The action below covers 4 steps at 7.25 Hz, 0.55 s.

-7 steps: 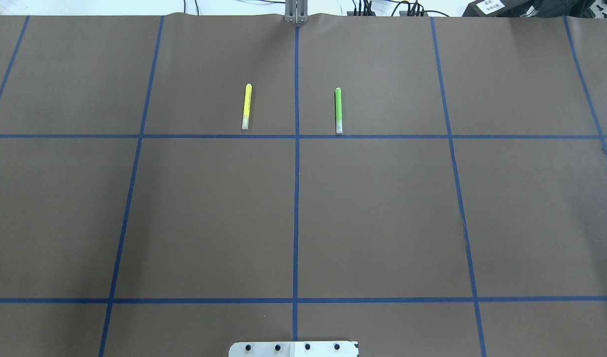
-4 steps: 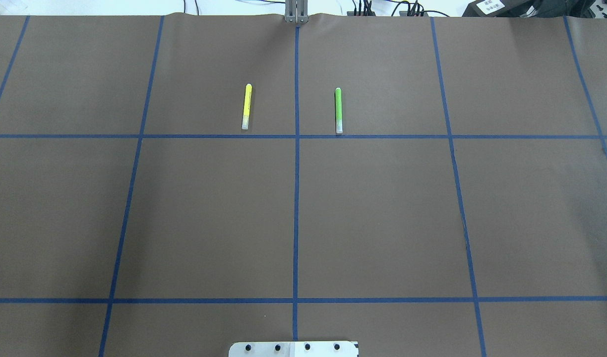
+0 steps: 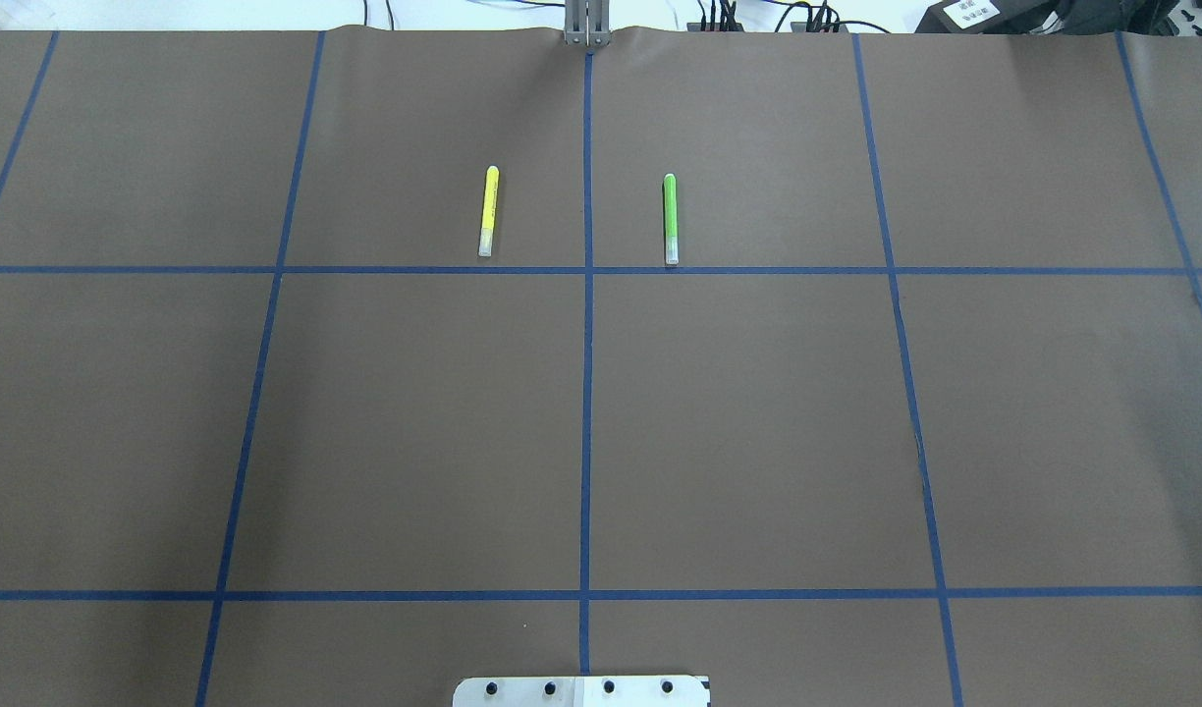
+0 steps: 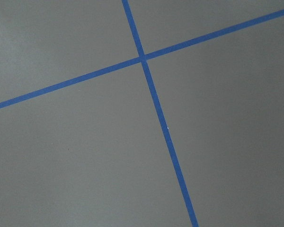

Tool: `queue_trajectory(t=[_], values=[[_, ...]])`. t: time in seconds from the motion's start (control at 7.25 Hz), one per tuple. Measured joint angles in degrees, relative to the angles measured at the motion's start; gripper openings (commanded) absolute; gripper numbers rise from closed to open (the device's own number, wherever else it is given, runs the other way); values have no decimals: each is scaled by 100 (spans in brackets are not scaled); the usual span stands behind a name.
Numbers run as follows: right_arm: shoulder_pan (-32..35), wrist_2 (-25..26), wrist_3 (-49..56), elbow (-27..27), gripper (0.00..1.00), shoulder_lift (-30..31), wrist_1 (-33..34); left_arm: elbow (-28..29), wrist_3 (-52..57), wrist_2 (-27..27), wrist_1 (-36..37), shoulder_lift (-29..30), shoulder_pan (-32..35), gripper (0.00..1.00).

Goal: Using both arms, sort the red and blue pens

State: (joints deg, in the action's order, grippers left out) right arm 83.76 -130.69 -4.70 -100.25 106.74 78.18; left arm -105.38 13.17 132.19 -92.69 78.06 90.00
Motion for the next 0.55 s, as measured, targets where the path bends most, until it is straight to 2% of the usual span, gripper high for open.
queue_trajectory(t=[0.55], values=[[1,-2,-19,-32,100,4,-30,0,-7,1,5,-1,0,100]])
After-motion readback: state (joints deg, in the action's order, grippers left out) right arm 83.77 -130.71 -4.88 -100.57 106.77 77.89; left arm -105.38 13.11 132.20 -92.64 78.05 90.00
